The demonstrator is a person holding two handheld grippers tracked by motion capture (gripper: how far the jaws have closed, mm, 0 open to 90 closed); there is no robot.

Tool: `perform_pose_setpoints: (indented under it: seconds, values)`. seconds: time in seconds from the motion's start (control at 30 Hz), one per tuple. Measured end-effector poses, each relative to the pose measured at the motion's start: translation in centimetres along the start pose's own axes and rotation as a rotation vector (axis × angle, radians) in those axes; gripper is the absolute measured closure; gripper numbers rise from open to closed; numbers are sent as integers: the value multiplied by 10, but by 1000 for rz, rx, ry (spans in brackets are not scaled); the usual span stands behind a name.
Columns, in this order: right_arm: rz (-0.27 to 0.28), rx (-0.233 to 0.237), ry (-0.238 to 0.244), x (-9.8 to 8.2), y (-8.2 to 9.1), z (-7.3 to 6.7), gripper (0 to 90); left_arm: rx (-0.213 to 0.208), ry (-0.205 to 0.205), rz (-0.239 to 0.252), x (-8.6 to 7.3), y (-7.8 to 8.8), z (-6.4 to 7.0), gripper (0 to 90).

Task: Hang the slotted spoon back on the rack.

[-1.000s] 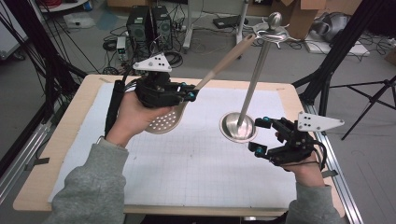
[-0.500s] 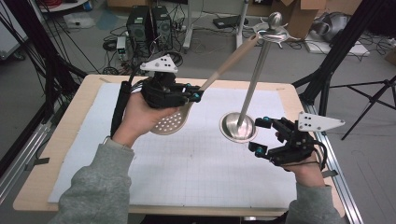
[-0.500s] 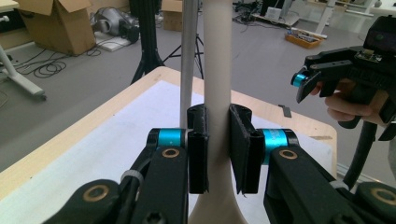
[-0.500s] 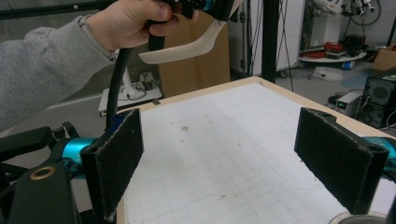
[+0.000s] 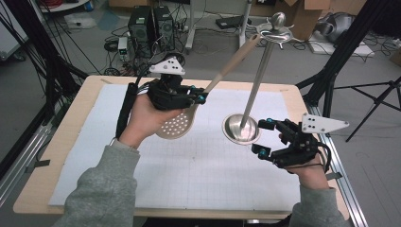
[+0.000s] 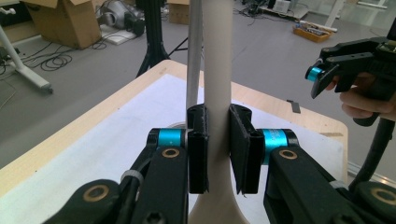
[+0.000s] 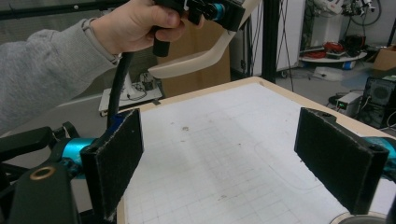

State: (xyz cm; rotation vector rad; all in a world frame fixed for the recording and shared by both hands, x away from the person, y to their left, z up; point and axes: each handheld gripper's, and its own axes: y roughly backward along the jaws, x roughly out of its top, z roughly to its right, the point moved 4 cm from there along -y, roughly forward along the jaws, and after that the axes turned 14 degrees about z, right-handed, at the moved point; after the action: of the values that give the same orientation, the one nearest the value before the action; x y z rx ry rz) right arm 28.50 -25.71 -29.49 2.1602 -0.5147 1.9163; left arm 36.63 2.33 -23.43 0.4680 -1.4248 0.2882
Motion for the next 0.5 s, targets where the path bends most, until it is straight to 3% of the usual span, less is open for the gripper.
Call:
perform_pose_setpoints:
  seconds: [0.5]
  values:
    - [10, -1, 0, 1, 2, 1, 144, 8, -5, -40, -10, -22, 1, 780]
